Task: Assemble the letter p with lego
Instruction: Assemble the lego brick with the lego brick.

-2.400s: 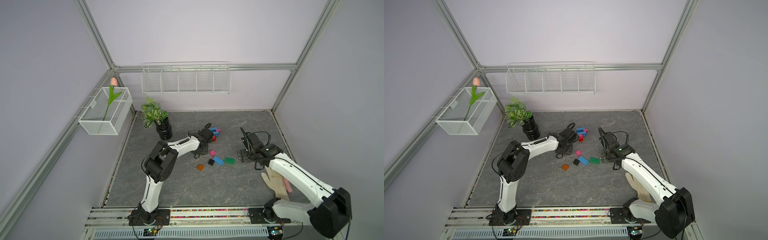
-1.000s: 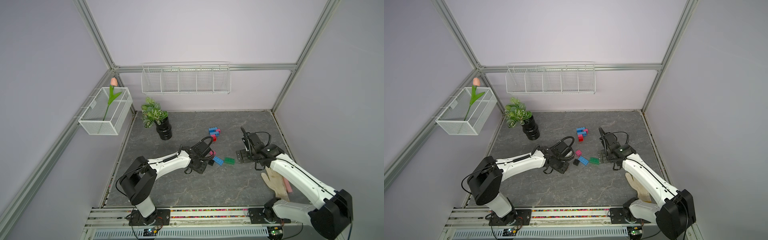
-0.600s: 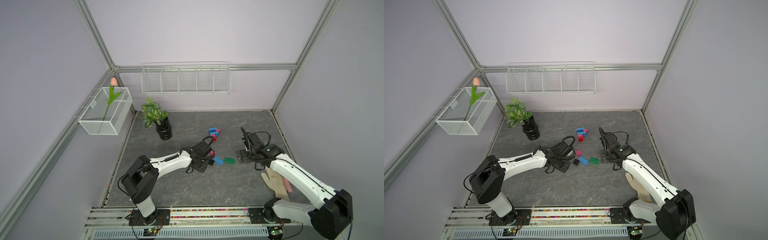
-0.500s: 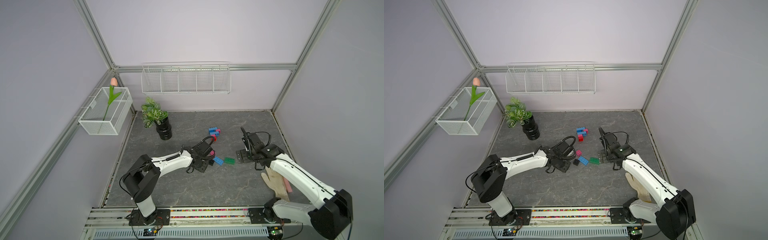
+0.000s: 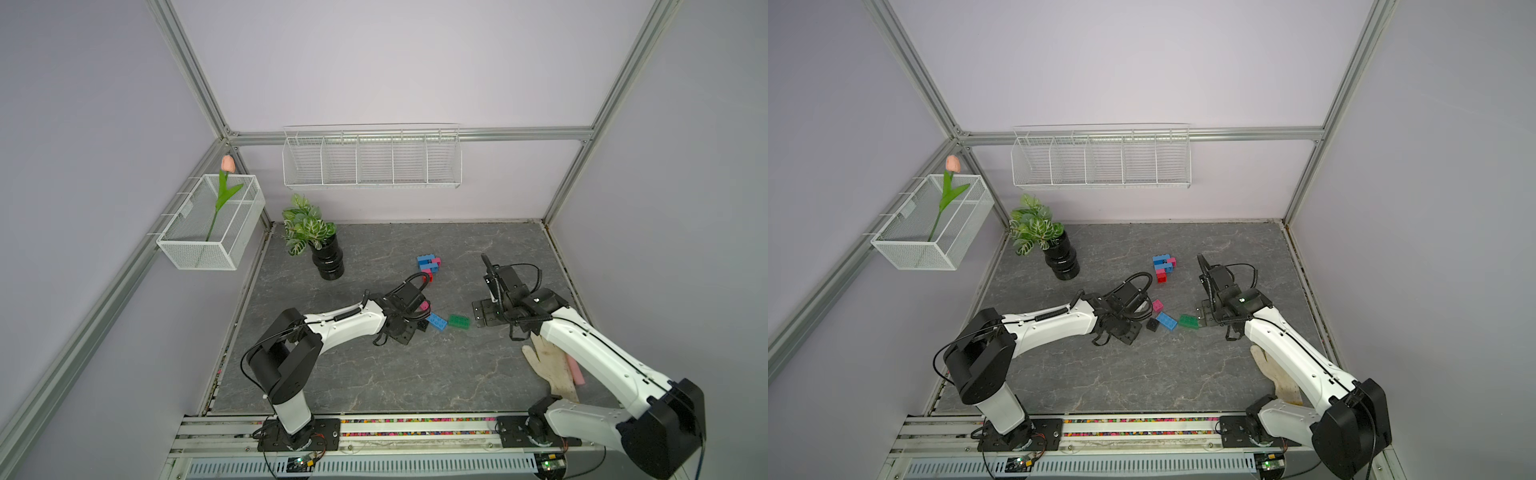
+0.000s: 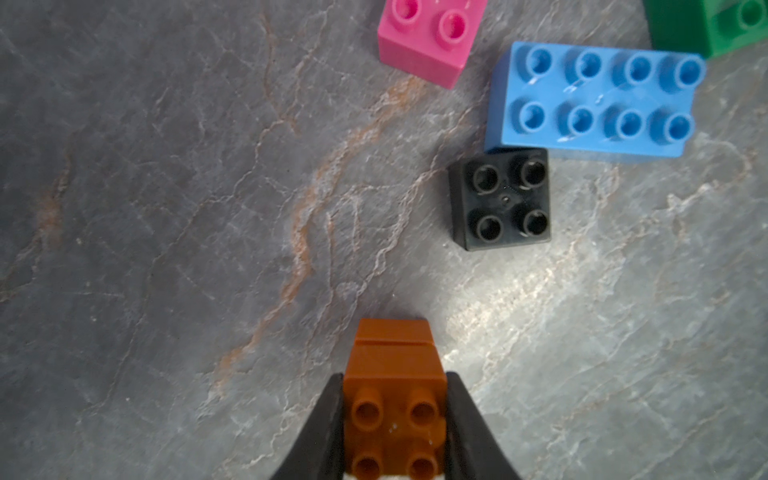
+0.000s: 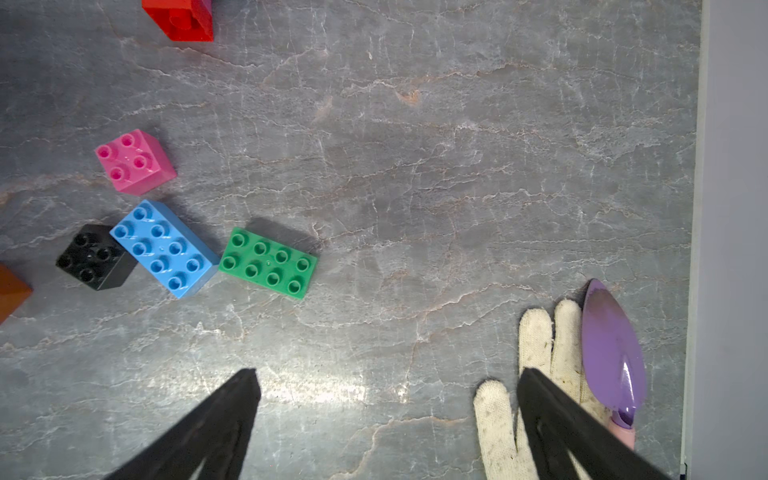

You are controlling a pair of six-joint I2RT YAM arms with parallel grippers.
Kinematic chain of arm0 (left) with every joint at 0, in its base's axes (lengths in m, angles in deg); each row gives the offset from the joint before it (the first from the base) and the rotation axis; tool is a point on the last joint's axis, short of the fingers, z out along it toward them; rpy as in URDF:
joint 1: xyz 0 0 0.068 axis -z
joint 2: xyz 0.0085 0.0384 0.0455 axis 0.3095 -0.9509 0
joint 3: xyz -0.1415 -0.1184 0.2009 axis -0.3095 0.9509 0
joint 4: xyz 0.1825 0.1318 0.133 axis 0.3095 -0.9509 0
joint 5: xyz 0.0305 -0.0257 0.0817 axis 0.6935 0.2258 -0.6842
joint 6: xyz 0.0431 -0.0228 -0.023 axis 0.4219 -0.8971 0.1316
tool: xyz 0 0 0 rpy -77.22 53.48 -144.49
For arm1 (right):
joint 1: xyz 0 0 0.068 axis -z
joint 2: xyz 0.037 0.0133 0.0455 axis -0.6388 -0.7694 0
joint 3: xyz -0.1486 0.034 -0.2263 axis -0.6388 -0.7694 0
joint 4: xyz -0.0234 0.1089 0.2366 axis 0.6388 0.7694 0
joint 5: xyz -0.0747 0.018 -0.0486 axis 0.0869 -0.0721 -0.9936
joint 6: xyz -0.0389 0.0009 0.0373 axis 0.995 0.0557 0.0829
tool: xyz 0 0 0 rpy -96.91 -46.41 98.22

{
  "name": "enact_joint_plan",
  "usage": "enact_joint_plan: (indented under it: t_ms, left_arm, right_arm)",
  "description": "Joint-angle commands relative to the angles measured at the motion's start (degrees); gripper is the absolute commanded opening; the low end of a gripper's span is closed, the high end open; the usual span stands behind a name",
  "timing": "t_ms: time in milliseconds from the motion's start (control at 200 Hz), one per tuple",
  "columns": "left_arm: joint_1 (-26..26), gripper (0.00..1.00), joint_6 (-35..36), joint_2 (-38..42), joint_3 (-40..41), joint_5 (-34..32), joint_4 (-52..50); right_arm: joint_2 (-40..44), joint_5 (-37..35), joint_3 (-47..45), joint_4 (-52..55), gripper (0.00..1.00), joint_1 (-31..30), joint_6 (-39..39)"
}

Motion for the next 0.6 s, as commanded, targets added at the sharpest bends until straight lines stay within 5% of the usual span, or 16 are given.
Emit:
enact_joint_plan:
  t_ms: [0, 595]
  left_arm:
    - [0.15, 0.21, 2.28, 0.05, 1.09, 0.68, 1.32]
    - [-0.71, 0.21, 2.48, -5.61, 4.45, 5.46, 4.75]
  right_arm:
    - [-0.2, 0.65, -1.03, 0.65, 1.0, -0.18, 0.56]
    - [0.06, 0.85, -1.34, 0.74, 0.99, -0.27, 0.43]
